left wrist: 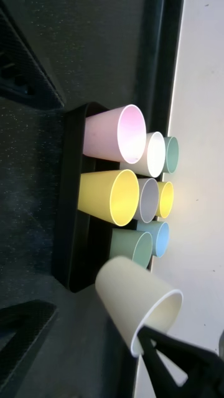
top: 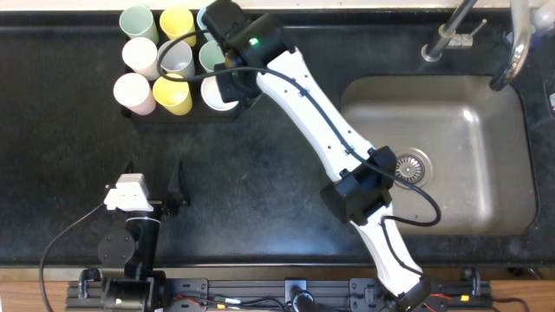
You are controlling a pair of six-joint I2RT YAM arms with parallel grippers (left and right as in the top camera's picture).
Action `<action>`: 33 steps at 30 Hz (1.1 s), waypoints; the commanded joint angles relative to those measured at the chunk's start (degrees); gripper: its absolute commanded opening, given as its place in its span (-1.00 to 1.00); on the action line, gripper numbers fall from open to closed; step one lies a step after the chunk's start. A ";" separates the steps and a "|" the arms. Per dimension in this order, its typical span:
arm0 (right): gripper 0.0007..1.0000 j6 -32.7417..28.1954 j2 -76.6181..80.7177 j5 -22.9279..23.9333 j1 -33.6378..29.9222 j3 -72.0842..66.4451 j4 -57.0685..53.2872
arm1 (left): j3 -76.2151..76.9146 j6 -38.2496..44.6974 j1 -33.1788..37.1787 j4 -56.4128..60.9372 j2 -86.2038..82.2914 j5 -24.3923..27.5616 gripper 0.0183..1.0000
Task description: Store Cups
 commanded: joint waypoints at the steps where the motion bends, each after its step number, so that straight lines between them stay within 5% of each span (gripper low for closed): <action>1: -0.92 2.14 1.57 0.59 0.81 1.44 1.64 | -0.02 0.61 0.37 -0.28 -0.52 -0.28 1.00; 33: -0.91 2.12 5.88 3.78 0.81 -0.85 3.61 | -0.02 0.61 0.37 -0.28 -0.52 -0.28 1.00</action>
